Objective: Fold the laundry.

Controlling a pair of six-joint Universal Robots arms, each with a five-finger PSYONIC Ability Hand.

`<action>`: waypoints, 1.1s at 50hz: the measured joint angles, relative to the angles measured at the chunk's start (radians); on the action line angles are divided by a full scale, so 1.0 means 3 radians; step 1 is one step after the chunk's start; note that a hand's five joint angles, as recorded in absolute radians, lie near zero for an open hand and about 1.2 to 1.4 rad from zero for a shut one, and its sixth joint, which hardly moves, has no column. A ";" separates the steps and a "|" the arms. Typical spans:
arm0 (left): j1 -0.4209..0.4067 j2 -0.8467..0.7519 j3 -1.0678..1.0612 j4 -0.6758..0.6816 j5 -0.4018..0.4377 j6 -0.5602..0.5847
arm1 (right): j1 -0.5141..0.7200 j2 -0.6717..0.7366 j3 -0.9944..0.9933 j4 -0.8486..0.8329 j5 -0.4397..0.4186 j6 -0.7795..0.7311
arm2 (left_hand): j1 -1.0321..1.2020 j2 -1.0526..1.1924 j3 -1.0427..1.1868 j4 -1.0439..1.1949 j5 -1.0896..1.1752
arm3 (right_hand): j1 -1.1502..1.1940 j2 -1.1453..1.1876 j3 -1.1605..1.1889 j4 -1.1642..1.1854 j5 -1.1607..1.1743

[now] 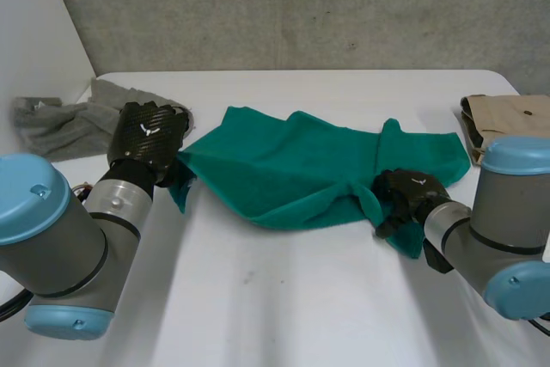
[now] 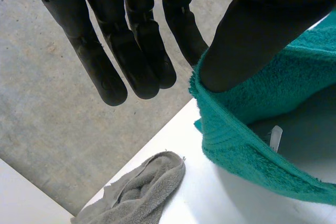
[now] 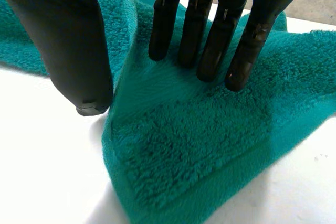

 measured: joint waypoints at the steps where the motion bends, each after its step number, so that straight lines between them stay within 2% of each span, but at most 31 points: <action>1: 0.0000 0.0000 0.0000 0.0000 0.0000 0.0000 | 0.0007 0.0016 -0.0017 0.0000 0.0009 0.0000 | 0.0000 0.0000 0.0000 0.0000 0.0000 | 0.0053 0.0071 0.0062 0.0063 0.0058; 7: -0.0004 -0.0001 -0.0004 0.0000 0.0000 0.0000 | 0.0075 0.0162 -0.0160 -0.0002 0.0082 0.0000 | 0.0000 0.0000 0.0000 0.0000 0.0000 | 0.0596 0.0695 0.0693 0.0666 0.0653; 11: -0.0010 -0.0001 -0.0003 -0.0001 -0.0003 0.0000 | 0.0093 0.0217 -0.0226 0.0002 0.0138 0.0000 | 0.0000 0.0000 0.0000 0.0000 0.0000 | 0.0596 0.0695 0.0693 0.0666 0.0653; 12: -0.0011 0.0000 -0.0003 -0.0002 -0.0004 0.0000 | 0.0094 0.0219 -0.0238 0.0004 0.0149 0.0000 | 0.0000 0.0000 0.0000 0.0000 0.0000 | 0.1363 0.1617 0.1600 0.1618 0.1626; 17: -0.0007 0.0065 0.0002 -0.0096 -0.0008 0.0018 | 0.0069 0.0054 -0.0264 0.0057 0.0160 -0.0048 | 0.0000 0.0000 0.0000 0.0000 0.0000 | 0.1363 0.1636 0.1636 0.1669 0.1672; 20: 0.0016 0.0197 0.0007 -0.0273 -0.0005 0.0035 | 0.0032 -0.0238 -0.0242 0.0232 0.0046 -0.0265 | 0.0000 0.0000 0.0000 0.0000 0.0000 | 0.1363 0.1636 0.1636 0.1669 0.1677; 22: 0.0045 0.0322 0.0007 -0.0434 0.0001 0.0045 | -0.0041 -0.0490 -0.0220 0.0462 -0.0089 -0.0591 | 0.0000 0.0000 0.0000 0.0000 0.0000 | 0.1364 0.1636 0.1636 0.1669 0.1684; 23: 0.0045 0.0322 0.0007 -0.0434 0.0001 0.0045 | -0.0041 -0.0490 -0.0220 0.0462 -0.0089 -0.0591 | 0.0000 0.0000 0.0000 0.0000 0.0000 | 0.1364 0.1636 0.1636 0.1669 0.1684; 24: 0.0086 0.0465 0.0006 -0.0604 0.0010 0.0053 | -0.0141 -0.0709 -0.0202 0.0711 -0.0208 -0.0975 | 0.0000 0.0000 0.0000 0.0000 0.0000 | 0.1363 0.1636 0.1636 0.1669 0.1690; 26: 0.0125 0.0585 0.0006 -0.0744 0.0024 0.0063 | -0.0225 -0.0853 -0.0189 0.0908 -0.0271 -0.1287 | 0.0000 0.0000 0.0000 0.0000 0.0000 | 0.1363 0.1636 0.1636 0.1669 0.1692; 27: 0.0166 0.0703 0.0004 -0.0888 0.0045 0.0080 | -0.0315 -0.0995 -0.0174 0.1147 -0.0318 -0.1641 | 0.0000 0.0000 0.0000 0.0000 0.0000 | 0.1363 0.1636 0.1636 0.1669 0.1694; 33: 0.0371 0.1200 -0.0038 -0.1660 0.0224 0.0396 | -0.0611 -0.1513 -0.0106 0.2191 -0.0315 -0.2949 | 0.0000 0.0000 0.0000 0.0000 0.0000 | 0.1364 0.1636 0.1636 0.1670 0.1694; 35: 0.0394 0.1259 -0.0059 -0.1783 0.0250 0.0480 | -0.0631 -0.1574 -0.0094 0.2311 -0.0300 -0.3054 | 0.0000 0.0000 0.0000 0.0000 0.0000 | 0.1364 0.1636 0.1636 0.1670 0.1694; 36: 0.0433 0.1373 -0.0118 -0.2042 0.0299 0.0678 | -0.0659 -0.1698 -0.0062 0.2535 -0.0270 -0.3226 | 0.0000 0.0000 0.0000 0.0000 0.0000 | 0.1364 0.1636 0.1636 0.1670 0.1694; 40: 0.0470 0.1546 -0.0299 -0.2451 0.0362 0.1089 | -0.0683 -0.1895 0.0031 0.2783 -0.0233 -0.3424 | 0.0000 0.0000 0.0000 0.0000 0.0000 | 0.1364 0.1636 0.1636 0.1670 0.1694; 42: 0.0470 0.1570 -0.0371 -0.2514 0.0372 0.1194 | -0.0688 -0.1934 0.0070 0.2805 -0.0227 -0.3476 | -0.0001 0.0000 0.0000 0.0000 0.0000 | 0.1364 0.1636 0.1636 0.1670 0.1694; 45: 0.0465 0.1551 -0.0467 -0.2508 0.0378 0.1298 | -0.0691 -0.1953 0.0145 0.2768 -0.0221 -0.3558 | -0.0001 0.0000 0.0000 0.0000 0.0000 | 0.1364 0.1636 0.1636 0.1671 0.1694; 48: 0.0450 0.1363 -0.0519 -0.2321 0.0377 0.1337 | -0.0682 -0.1855 0.0199 0.2578 -0.0214 -0.3609 | -0.0001 0.0000 0.0000 0.0000 0.0000 | 0.1364 0.1636 0.1636 0.1671 0.1694; 53: 0.0406 0.0745 -0.0351 -0.1701 0.0358 0.1317 | -0.0574 -0.1360 0.0121 0.1943 -0.0115 -0.3554 | -0.0001 0.0000 0.0002 0.0000 0.0000 | 0.1364 0.1636 0.1636 0.1671 0.1695; 54: 0.0406 0.0745 -0.0351 -0.1701 0.0358 0.1317 | -0.0574 -0.1360 0.0121 0.1943 -0.0115 -0.3554 | -0.0001 0.0000 0.0002 0.0000 0.0000 | 0.1364 0.1636 0.1636 0.1671 0.1695; 55: 0.0388 0.0473 -0.0221 -0.1439 0.0344 0.1310 | -0.0504 -0.1161 0.0028 0.1710 -0.0030 -0.3496 | -0.0001 0.0000 0.0002 0.0001 0.0000 | 0.1364 0.1636 0.1636 0.1671 0.1695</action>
